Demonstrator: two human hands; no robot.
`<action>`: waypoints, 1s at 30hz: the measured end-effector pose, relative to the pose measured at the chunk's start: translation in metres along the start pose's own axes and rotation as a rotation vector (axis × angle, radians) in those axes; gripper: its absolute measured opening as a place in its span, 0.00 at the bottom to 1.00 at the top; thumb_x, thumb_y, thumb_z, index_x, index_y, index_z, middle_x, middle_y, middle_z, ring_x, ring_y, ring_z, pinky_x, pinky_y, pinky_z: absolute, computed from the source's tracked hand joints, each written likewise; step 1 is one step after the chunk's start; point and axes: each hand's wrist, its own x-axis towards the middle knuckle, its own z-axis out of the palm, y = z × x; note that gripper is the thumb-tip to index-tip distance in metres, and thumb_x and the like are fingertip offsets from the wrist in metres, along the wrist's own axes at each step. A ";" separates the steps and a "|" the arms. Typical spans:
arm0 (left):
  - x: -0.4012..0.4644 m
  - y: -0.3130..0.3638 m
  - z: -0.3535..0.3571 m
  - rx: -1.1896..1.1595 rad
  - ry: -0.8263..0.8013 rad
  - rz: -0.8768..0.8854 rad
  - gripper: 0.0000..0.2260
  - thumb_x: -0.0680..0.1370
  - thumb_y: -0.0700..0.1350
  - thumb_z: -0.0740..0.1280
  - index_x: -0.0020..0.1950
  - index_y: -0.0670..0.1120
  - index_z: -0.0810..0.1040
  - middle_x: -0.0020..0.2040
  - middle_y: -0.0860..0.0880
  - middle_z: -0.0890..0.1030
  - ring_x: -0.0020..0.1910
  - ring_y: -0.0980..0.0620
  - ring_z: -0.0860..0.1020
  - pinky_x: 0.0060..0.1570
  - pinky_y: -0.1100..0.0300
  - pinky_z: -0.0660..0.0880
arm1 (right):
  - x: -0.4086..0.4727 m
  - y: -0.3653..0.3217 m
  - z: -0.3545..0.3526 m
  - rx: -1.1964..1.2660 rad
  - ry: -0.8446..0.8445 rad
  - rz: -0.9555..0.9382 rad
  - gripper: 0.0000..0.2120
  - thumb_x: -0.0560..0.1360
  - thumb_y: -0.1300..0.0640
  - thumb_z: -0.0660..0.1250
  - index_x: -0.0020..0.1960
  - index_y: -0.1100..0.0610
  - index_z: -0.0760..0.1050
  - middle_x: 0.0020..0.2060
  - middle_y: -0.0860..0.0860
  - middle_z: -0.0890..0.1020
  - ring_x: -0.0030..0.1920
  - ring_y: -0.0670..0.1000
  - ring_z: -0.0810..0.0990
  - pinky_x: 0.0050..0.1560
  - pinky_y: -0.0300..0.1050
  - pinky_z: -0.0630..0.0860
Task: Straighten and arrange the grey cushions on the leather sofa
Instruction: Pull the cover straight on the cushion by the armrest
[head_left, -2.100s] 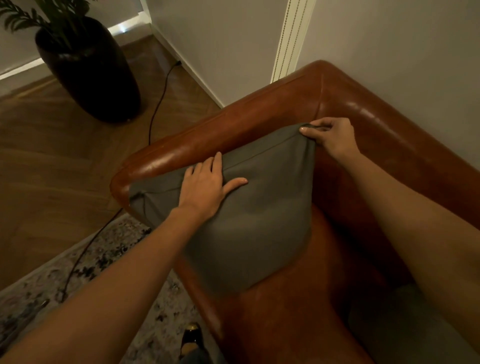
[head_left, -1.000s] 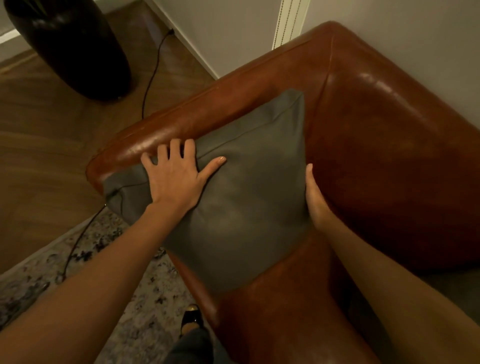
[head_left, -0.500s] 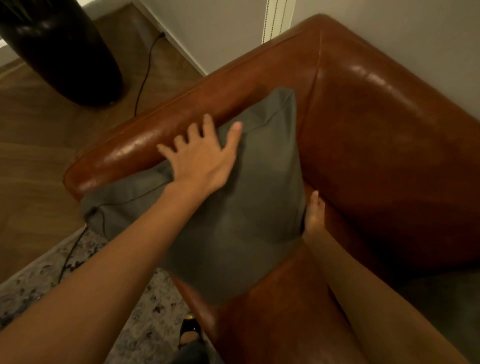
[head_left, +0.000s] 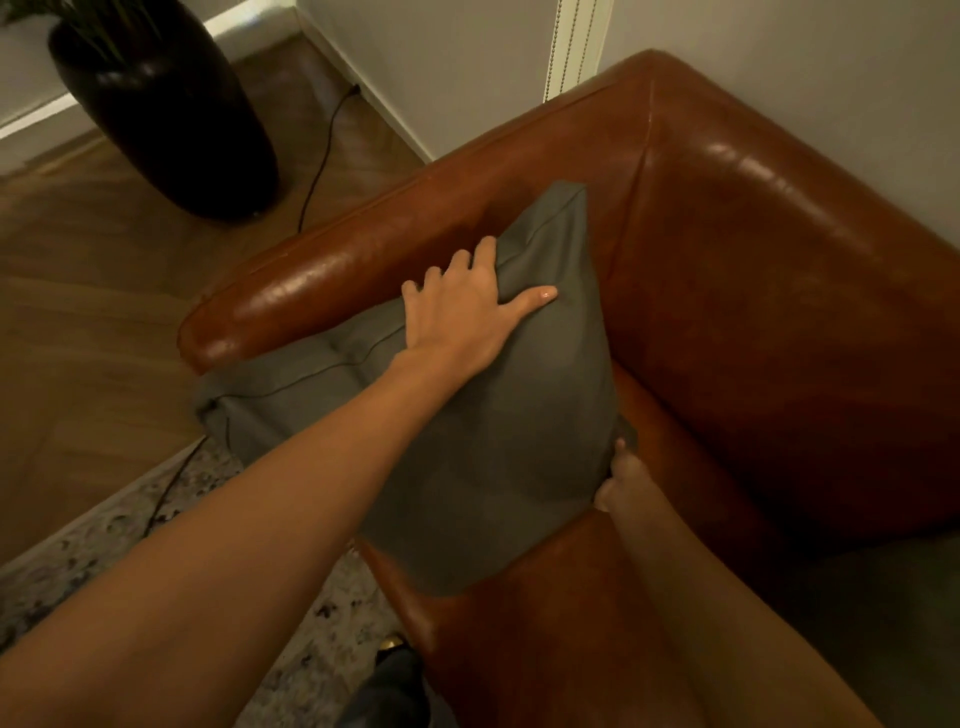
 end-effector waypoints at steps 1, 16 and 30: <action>-0.005 -0.004 -0.004 -0.021 0.033 0.011 0.38 0.74 0.73 0.53 0.76 0.49 0.61 0.66 0.45 0.74 0.62 0.39 0.74 0.60 0.40 0.67 | -0.008 0.002 0.000 0.072 0.020 0.003 0.31 0.80 0.41 0.61 0.75 0.59 0.64 0.72 0.57 0.69 0.69 0.60 0.71 0.68 0.57 0.71; -0.133 -0.124 -0.079 -0.706 0.454 -0.151 0.26 0.79 0.59 0.62 0.73 0.48 0.65 0.67 0.49 0.74 0.64 0.52 0.73 0.62 0.58 0.69 | -0.195 -0.042 0.055 0.001 -0.025 -0.856 0.15 0.80 0.49 0.65 0.61 0.55 0.79 0.49 0.48 0.81 0.56 0.53 0.80 0.63 0.53 0.76; -0.155 -0.165 -0.002 -1.269 0.453 -0.658 0.21 0.80 0.59 0.57 0.67 0.47 0.72 0.62 0.50 0.76 0.55 0.59 0.77 0.57 0.60 0.74 | -0.156 -0.061 0.067 -0.388 -0.271 -0.813 0.38 0.71 0.46 0.71 0.76 0.47 0.59 0.71 0.51 0.69 0.66 0.54 0.72 0.66 0.54 0.72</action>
